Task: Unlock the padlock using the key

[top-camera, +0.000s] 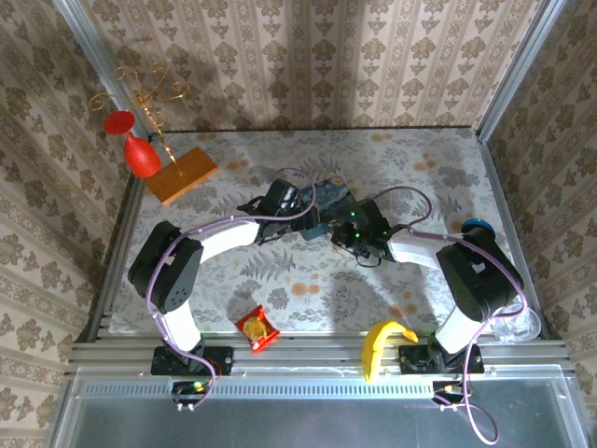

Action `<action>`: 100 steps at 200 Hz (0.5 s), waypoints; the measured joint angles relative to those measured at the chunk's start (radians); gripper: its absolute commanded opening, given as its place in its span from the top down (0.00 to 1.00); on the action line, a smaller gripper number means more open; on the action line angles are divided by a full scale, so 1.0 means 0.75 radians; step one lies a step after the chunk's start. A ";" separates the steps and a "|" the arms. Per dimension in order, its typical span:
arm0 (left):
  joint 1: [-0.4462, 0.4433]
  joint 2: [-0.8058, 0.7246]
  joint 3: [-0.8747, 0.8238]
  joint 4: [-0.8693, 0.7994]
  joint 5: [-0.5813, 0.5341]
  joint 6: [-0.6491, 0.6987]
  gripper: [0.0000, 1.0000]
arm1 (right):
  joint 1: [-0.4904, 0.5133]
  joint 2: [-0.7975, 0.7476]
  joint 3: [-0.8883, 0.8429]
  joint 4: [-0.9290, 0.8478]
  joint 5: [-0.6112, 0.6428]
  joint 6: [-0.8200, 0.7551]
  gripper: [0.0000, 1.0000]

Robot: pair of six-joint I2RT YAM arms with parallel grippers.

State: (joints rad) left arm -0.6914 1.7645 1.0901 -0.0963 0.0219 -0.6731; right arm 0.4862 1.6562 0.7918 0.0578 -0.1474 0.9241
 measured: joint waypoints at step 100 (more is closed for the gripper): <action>0.016 0.000 -0.020 0.048 -0.006 0.000 0.21 | -0.040 0.038 -0.034 0.211 -0.041 0.142 1.00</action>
State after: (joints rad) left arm -0.6792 1.7645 1.0752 -0.0605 0.0177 -0.6731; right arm 0.4561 1.6848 0.7662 0.2157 -0.1780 1.0309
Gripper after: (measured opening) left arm 0.792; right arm 0.263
